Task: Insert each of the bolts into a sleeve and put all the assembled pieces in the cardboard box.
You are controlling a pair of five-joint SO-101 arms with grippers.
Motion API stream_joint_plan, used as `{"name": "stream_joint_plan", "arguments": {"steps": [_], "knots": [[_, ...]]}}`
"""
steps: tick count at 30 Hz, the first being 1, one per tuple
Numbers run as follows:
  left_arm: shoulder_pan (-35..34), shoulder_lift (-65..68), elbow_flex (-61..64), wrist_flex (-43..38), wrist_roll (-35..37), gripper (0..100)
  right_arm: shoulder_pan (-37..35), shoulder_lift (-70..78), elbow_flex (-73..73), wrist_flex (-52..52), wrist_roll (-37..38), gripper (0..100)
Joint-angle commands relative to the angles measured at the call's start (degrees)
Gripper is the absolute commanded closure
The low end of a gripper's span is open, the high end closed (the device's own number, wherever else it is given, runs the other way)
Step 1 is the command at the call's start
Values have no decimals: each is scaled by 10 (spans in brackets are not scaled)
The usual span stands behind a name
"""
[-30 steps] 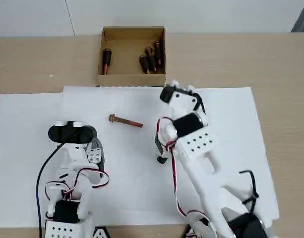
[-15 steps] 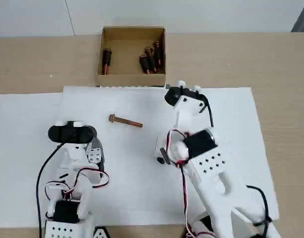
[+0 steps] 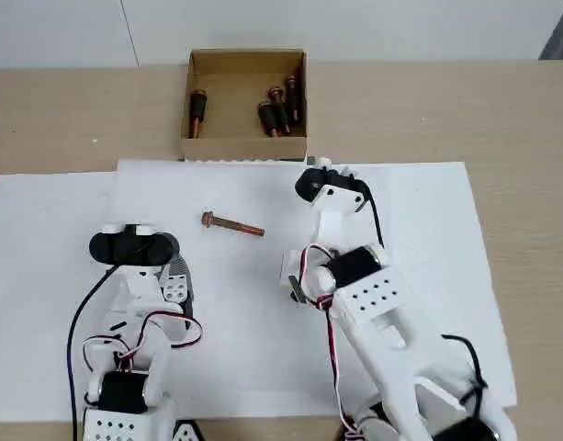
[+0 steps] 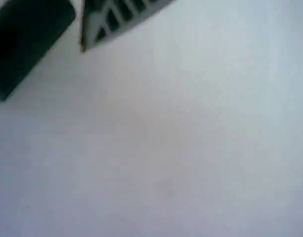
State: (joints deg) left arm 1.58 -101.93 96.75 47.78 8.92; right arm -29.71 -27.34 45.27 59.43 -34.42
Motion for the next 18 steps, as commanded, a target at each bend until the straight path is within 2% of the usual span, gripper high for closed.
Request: {"name": "stream_joint_plan", "arguments": {"steps": [1, 9, 18], "knots": [[-1, -4, -3, 1, -4, 994, -1, 25, -3, -22, 4, 768], [-1, -4, -3, 1, -4, 994, -28, 62, -3, -44, 4, 768], [-1, -4, -3, 1, -4, 994, -26, 114, -3, -66, 4, 768]]}}
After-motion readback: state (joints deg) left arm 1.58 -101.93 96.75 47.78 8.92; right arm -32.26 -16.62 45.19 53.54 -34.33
